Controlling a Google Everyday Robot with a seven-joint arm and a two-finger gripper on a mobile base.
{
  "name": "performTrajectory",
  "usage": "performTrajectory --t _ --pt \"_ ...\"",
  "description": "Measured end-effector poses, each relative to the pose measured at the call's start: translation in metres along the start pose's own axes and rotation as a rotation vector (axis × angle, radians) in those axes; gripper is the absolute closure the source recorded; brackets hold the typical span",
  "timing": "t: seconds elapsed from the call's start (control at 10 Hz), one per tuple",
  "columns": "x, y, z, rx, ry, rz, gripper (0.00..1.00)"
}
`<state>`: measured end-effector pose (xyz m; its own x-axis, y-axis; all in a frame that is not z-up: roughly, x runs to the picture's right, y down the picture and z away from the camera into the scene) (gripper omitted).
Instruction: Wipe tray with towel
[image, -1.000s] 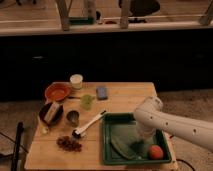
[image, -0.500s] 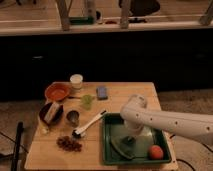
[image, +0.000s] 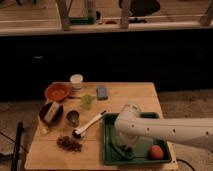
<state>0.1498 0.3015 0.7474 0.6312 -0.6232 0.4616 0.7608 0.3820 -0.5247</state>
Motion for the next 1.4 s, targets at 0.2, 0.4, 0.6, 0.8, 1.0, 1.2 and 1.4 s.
performTrajectory --t 0.2,0.4,0.6,0.8,1.0,1.2,1.4 --pt "0.020 0.025 0.002 -0.012 0.005 0.036 1.00" --pt "0.045 0.042 0.002 -0.018 0.010 0.091 1.00" --pt "0.068 0.035 0.001 -0.015 0.007 0.133 1.00" --pt "0.074 0.013 -0.002 0.002 -0.025 0.139 1.00" --pt "0.061 -0.009 -0.003 0.017 -0.059 0.109 1.00" --pt "0.040 -0.025 -0.003 0.027 -0.101 0.044 1.00" --pt "0.019 -0.018 -0.002 0.022 -0.124 -0.003 1.00"
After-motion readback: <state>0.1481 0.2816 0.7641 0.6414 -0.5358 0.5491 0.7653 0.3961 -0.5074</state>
